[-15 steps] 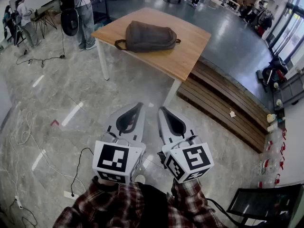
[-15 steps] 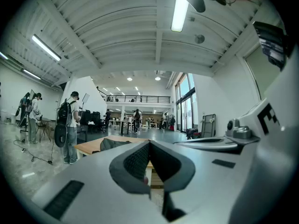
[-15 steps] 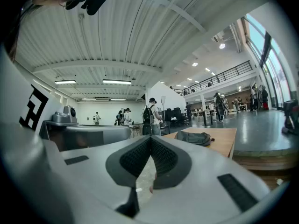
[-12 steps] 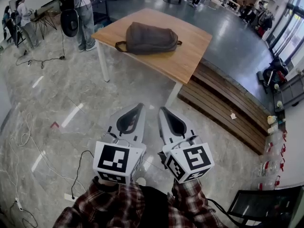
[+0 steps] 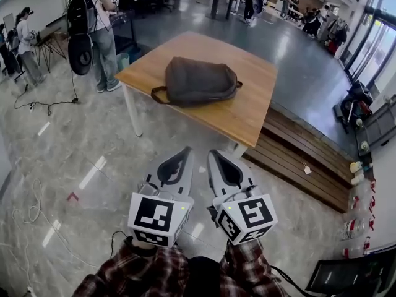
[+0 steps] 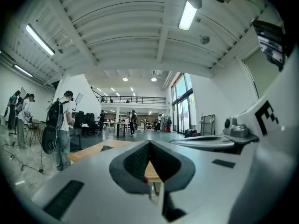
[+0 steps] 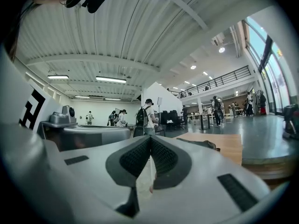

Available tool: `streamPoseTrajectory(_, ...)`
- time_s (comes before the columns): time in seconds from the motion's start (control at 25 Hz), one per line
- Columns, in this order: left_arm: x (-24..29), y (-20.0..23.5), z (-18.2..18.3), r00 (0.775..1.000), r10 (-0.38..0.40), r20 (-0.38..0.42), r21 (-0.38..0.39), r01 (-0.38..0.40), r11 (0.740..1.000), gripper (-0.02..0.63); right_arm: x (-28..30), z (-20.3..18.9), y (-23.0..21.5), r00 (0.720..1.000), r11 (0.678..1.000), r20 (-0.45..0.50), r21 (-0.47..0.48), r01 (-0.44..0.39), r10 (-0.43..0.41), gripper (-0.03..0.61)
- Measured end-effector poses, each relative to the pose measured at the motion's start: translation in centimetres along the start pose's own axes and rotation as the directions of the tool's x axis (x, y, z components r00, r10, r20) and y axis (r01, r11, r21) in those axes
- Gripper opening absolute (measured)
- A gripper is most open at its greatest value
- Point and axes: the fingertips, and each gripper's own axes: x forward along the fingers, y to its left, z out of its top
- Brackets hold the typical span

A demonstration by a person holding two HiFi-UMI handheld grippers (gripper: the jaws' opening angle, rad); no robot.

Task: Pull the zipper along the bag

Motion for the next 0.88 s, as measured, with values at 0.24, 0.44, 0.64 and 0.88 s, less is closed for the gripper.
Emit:
streamPoseTrajectory(0.24, 2.7, 8.0, -0.4, 1.000, 0.004, -0.007, -0.015, -0.004, 1.000, 0.008, 7.8, -0.2, 0.9, 1.000, 1.000, 0.002, 0.005, 0.020, -0.020, 0.011)
streamPoseTrajectory(0.44, 5.6, 13.0, -1.8, 0.999, 0.007, -0.037, -0.047, -0.009, 0.999, 0.008, 13.3, -1.6, 0.0, 0.999, 0.999, -0.044, 0.017, 0.033, -0.032, 0.011)
streamPoseTrajectory(0.64, 9.9, 16.7, -2.8, 0.998, 0.029, -0.054, -0.071, -0.033, 0.997, 0.008, 18.8, -2.3, -2.7, 0.997, 1.000, -0.071, 0.020, 0.018, -0.017, 0.011)
streamPoseTrajectory(0.88, 18.3, 21.6, -3.5, 0.997, 0.038, -0.062, -0.056, -0.042, 0.998, 0.008, 27.3, -2.3, -7.8, 0.998, 1.000, -0.055, 0.023, 0.009, -0.007, 0.011)
